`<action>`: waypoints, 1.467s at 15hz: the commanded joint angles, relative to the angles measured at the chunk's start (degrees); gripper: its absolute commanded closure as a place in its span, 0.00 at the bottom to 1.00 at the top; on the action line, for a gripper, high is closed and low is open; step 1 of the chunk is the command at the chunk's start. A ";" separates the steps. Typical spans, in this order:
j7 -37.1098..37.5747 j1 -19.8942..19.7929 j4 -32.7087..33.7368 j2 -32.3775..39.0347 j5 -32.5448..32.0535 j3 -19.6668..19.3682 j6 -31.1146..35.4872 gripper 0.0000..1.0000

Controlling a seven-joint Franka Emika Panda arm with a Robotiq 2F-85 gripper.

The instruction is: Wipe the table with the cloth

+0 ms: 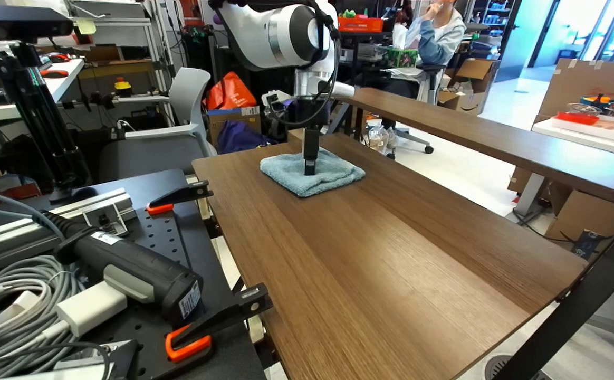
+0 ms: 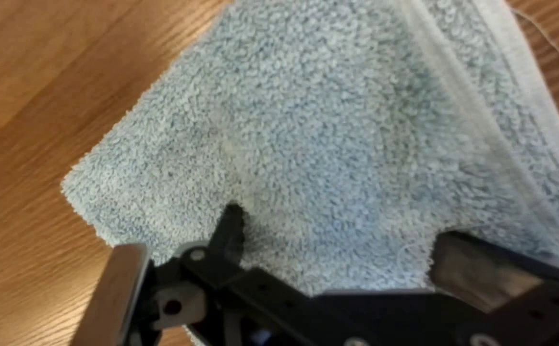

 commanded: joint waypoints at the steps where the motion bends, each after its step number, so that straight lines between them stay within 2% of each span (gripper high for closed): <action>1: 0.31 -0.42 -0.61 -0.33 -0.52 0.56 -0.01 0.00; 4: 0.31 -0.42 -1.33 -0.67 -0.54 0.56 0.36 0.00; 7: 1.87 -1.86 4.44 2.68 1.24 0.16 -5.41 0.00; 10: 3.08 -6.72 11.76 5.91 5.18 0.18 -11.07 0.00; 15: 5.65 -14.74 18.12 11.19 10.86 -1.28 -13.36 0.00; 16: 6.36 -15.93 18.04 11.96 11.91 -1.19 -11.57 0.00; 17: 5.94 -16.52 18.22 11.92 12.08 -0.99 -14.13 0.00; 18: 6.87 -16.52 17.12 11.54 11.94 -1.45 -11.94 0.00; 22: 8.60 -16.53 13.07 8.68 11.83 -1.15 -13.26 0.00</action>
